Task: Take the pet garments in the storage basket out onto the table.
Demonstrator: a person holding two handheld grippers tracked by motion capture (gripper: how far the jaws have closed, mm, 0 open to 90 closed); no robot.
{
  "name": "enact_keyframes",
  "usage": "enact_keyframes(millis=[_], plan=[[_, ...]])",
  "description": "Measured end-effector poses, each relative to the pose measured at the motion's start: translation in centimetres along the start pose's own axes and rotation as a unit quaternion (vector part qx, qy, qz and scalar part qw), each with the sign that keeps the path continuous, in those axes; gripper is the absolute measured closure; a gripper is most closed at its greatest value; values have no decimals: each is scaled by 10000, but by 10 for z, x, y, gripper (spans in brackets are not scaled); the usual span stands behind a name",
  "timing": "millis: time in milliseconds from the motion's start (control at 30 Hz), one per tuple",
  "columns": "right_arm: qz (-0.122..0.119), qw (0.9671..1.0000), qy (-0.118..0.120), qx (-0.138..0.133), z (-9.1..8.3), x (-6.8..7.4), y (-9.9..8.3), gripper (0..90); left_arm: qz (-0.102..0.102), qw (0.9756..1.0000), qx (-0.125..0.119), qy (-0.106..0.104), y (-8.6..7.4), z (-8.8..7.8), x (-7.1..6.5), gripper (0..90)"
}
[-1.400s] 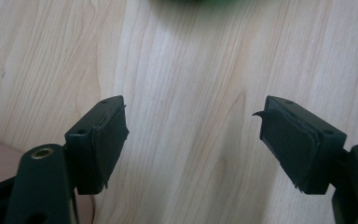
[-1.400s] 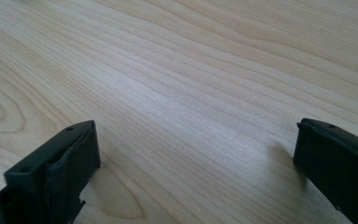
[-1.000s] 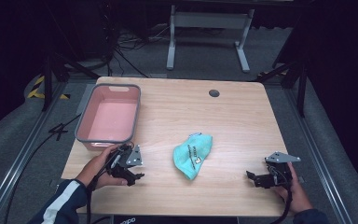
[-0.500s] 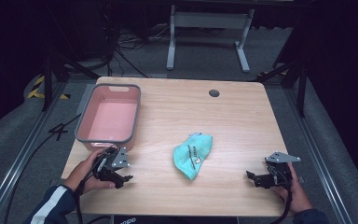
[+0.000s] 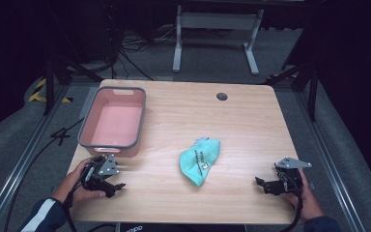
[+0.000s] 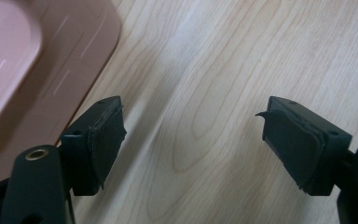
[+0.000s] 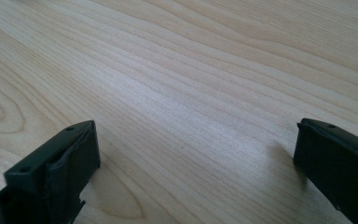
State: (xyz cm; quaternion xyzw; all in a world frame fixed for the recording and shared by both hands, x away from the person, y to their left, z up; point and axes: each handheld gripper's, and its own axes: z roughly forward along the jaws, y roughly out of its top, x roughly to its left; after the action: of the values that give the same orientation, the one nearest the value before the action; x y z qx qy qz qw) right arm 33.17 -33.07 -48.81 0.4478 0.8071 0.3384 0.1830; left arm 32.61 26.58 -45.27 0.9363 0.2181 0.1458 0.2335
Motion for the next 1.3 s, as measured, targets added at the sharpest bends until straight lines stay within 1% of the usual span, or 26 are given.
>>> enact_keyframes(millis=[33, 100, 133, 167, 200, 267, 300, 333, 367, 400, 433, 467, 633, 667, 700, 733, 767, 800, 833, 867, 900, 933, 967, 1300], plan=[[-1, 10000, -1, -1, 0, 0, 0, 7, -58, 10000, -16, -55, -3, 0, 0, 211], [0, 10000, 0, 0, 0, 0, 0, 7, -149, 9998, -64, -73, -10, -2, 1, 209], [0, 10000, 0, 0, 0, 0, 0, 7, -149, 9998, -64, -73, -10, -2, 1, 209], [-1, 10000, 0, 0, 0, 0, 0, 7, -238, 9996, -105, -88, -15, -2, 2, 208], [-1, 10000, 0, 0, 0, 0, 0, 7, -238, 9996, -105, -88, -15, -2, 2, 206], [-1, 10000, 0, -1, 0, 0, 0, 7, -313, 9994, -160, -75, -20, -2, 3, 206], [0, 10000, -1, 0, 0, 0, 0, 7, -383, 9990, -193, -108, -23, -2, 2, 206], [1, 10000, 0, 0, 0, 0, 0, 7, -420, 9988, -214, -100, -25, -3, 2, 205], [0, 10000, 0, 0, 0, 0, 0, 7, -454, 9986, -248, -136, -28, -3, 3, 203], [1, 10000, -1, 0, 0, 0, 0, 7, -513, 9980, -325, -147, -31, -3, 3, 198], [-1, 10000, -1, 0, 0, 0, 0, 7, -560, 9977, -351, -131, -34, -4, 3, 196], [-1, 10000, -1, 0, 0, 0, 0, 7, -560, 9977, -351, -131, -34, -4, 3, 196], [-1, 10000, -1, 0, 0, 0, 0, 7, -775, 9954, -516, -235, -44, -5, 4, 187], [1, 10000, 1, 1, 0, 0, 0, 7, -842, 9946, -559, -245, -47, -5, 5, 182], [1, 10000, 0, 0, 0, 0, 0, 7, -940, 9932, -629, -288, -50, -5, 5, 177], [-1, 10000, 0, 0, 0, 0, 0, 7, -1111, 9907, -727, -313, -55, -4, 6, 161], [-2, 10000, 0, 0, 0, 0, 0, 7, -1111, 9907, -727, -313, -55, -4, 6, 151], [0, 10000, 0, 0, 0, 0, 0, 7, -1192, 9884, -892, -288, -61, -4, 5, 151], [0, 10000, 0, 0, 0, 0, 0, 7, -1227, 9871, -987, -279, -64, -3, 5, 149], [0, 10000, 0, 0, 0, 0, 0, 7, -1227, 9871, -987, -279, -64, -3, 5, 146], [0, 10000, 0, -1, 0, 0, 0, 7, -1251, 9862, -1056, -237, -66, -3, 4, 146], [-2, 10000, 1, 0, 0, 0, 0, 7, -1239, 9865, -1040, -236, -67, -4, 4, 147], [-2, 10000, 1, -1, 0, 0, 0, 7, -1301, 9857, -1055, -206, -68, -5, 3, 147], [-5, 10000, 0, 0, 0, 0, 0, 7, -1314, 9856, -1047, -186, -68, -5, 3, 144]])
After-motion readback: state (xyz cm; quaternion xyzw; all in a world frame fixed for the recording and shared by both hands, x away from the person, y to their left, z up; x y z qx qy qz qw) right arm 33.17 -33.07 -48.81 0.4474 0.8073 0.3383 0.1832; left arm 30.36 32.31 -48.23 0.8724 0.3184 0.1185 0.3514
